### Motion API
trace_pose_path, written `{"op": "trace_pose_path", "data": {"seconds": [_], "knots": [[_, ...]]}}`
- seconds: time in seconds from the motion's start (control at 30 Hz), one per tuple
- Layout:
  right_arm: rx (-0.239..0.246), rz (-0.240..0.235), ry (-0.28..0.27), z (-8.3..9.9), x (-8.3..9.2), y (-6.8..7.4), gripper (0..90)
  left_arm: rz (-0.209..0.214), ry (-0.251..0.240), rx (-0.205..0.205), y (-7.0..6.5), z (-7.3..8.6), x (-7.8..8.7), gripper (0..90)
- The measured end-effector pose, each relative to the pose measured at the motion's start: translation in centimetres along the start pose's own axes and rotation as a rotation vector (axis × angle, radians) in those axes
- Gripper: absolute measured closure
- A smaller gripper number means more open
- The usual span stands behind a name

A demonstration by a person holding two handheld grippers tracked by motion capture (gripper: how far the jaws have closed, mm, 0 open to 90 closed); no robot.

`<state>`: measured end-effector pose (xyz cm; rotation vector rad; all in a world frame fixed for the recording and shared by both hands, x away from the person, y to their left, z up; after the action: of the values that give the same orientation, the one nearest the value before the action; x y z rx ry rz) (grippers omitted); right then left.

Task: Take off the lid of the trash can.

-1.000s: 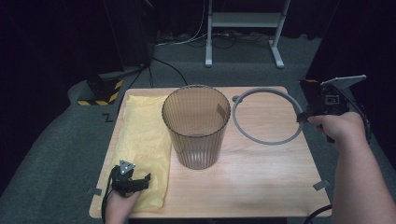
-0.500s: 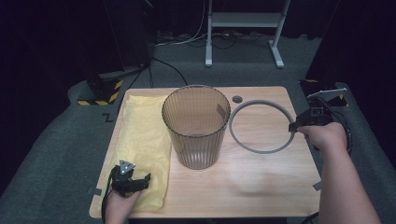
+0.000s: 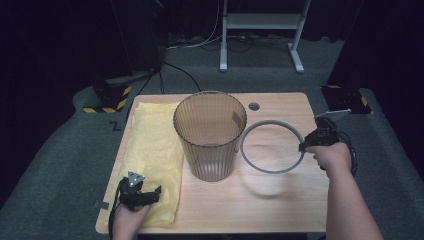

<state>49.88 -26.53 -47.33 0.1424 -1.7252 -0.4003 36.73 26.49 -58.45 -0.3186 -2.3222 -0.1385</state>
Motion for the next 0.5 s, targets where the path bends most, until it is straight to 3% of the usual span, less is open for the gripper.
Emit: {"op": "trace_pose_path", "data": {"seconds": [0.5], "knots": [[0.004,0.037,0.039,0.4,-5.5,-0.9,84.0,0.001,0.001,-0.001,0.0,0.0,0.0,8.1]]}}
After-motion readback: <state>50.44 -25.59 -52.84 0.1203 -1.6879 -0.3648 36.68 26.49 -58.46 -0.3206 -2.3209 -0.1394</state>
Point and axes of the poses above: each handheld gripper's, and its own axes: x roughly backward along the jaws, z roughly out of its underside, y roughly to its left, the point moved 8 cm from there along -x, roughly forward along the jaws, and after that the axes turned 1 degree about y, right-handed, at the moved point
